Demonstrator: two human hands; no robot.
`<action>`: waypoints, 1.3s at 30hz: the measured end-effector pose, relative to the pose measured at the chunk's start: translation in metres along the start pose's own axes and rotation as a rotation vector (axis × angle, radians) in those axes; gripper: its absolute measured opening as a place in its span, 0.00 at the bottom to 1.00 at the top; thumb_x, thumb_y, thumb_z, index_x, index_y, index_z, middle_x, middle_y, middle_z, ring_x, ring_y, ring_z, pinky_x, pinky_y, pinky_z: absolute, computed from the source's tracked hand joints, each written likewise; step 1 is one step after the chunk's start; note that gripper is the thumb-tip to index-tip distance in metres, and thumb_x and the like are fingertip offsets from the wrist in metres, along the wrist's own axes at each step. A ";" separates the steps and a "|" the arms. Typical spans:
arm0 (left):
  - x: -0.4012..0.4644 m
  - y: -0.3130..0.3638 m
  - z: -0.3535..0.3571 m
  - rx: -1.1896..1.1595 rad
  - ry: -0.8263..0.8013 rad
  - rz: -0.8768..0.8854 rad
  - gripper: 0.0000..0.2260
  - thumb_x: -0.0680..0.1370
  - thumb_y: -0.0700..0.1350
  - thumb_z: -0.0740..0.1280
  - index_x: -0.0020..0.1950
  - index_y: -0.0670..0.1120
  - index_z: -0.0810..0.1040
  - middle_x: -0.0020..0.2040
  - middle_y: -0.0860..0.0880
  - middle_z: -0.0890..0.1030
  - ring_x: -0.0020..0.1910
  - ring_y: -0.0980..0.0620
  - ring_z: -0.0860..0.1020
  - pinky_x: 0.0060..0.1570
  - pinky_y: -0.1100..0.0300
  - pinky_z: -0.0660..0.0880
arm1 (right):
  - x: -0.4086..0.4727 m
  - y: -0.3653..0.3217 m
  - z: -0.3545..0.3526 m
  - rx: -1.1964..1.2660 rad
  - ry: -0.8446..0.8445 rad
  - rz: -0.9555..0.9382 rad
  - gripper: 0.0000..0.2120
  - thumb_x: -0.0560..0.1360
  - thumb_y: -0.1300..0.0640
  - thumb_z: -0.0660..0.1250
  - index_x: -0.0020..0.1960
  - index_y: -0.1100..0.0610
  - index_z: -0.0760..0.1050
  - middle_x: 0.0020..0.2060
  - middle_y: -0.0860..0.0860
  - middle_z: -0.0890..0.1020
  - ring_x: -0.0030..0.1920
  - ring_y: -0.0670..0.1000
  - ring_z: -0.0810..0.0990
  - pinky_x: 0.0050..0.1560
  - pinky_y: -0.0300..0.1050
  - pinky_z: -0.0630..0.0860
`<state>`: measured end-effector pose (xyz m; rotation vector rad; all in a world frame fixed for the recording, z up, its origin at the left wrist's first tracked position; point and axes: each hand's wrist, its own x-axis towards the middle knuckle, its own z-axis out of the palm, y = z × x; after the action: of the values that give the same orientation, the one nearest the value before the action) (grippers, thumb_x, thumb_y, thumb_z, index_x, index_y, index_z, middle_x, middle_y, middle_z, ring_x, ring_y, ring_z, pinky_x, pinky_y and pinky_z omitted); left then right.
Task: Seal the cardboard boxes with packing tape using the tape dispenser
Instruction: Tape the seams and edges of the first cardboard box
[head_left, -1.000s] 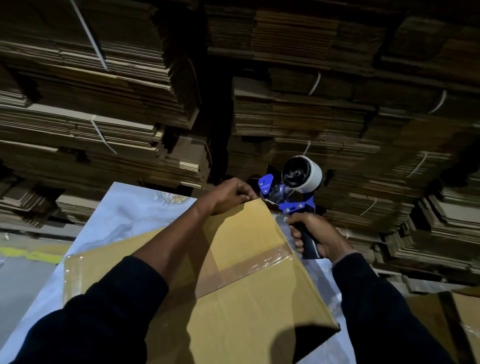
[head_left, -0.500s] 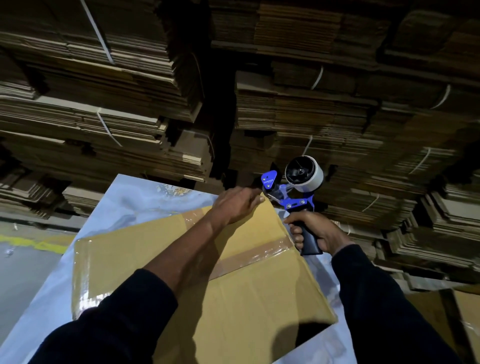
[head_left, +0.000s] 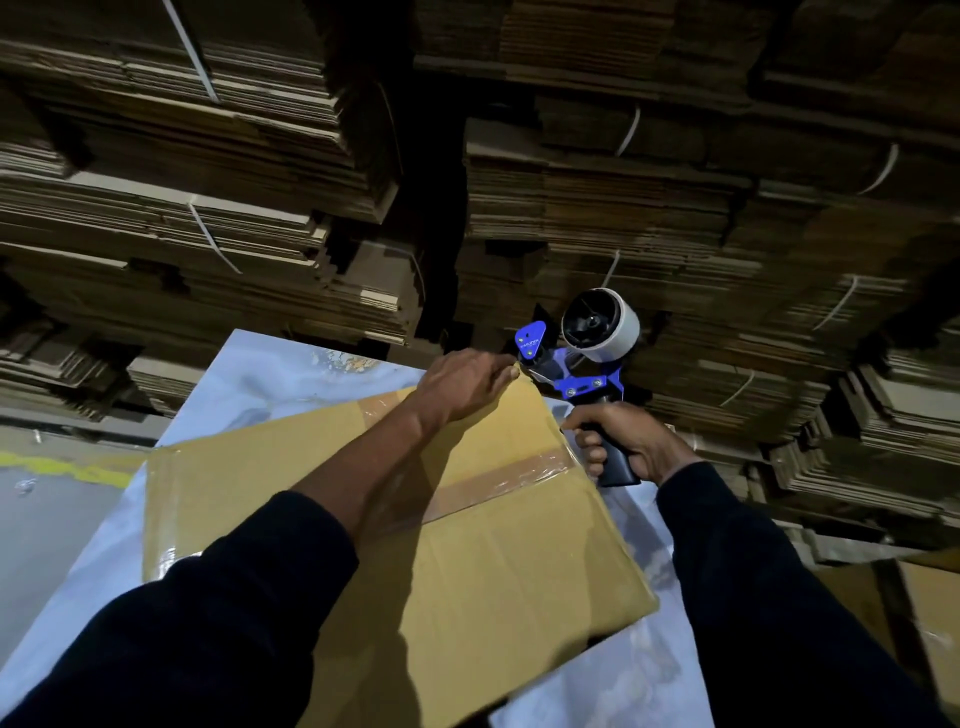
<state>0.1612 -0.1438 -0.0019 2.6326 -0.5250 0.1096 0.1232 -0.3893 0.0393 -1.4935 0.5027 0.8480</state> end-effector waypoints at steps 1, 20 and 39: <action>0.000 0.000 0.000 0.004 0.000 -0.002 0.12 0.86 0.55 0.57 0.54 0.53 0.77 0.46 0.45 0.84 0.47 0.40 0.81 0.40 0.54 0.69 | -0.002 0.001 -0.002 -0.015 -0.002 0.005 0.18 0.76 0.62 0.68 0.31 0.53 0.65 0.25 0.51 0.62 0.24 0.50 0.59 0.26 0.43 0.60; 0.001 0.002 0.001 -0.026 -0.012 -0.030 0.14 0.87 0.56 0.57 0.62 0.52 0.79 0.53 0.44 0.85 0.52 0.40 0.82 0.43 0.55 0.69 | -0.034 0.033 -0.032 -0.059 -0.018 0.007 0.19 0.77 0.64 0.65 0.31 0.52 0.65 0.26 0.52 0.61 0.24 0.50 0.58 0.28 0.43 0.57; -0.005 0.010 -0.008 -0.069 -0.045 -0.066 0.18 0.87 0.57 0.57 0.67 0.51 0.80 0.58 0.44 0.84 0.56 0.43 0.81 0.46 0.55 0.68 | -0.088 0.093 -0.051 -0.036 -0.008 -0.047 0.19 0.77 0.68 0.64 0.30 0.54 0.68 0.26 0.54 0.61 0.21 0.50 0.59 0.27 0.41 0.60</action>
<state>0.1524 -0.1471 0.0084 2.5868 -0.4481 0.0111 0.0084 -0.4660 0.0423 -1.5286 0.4470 0.8299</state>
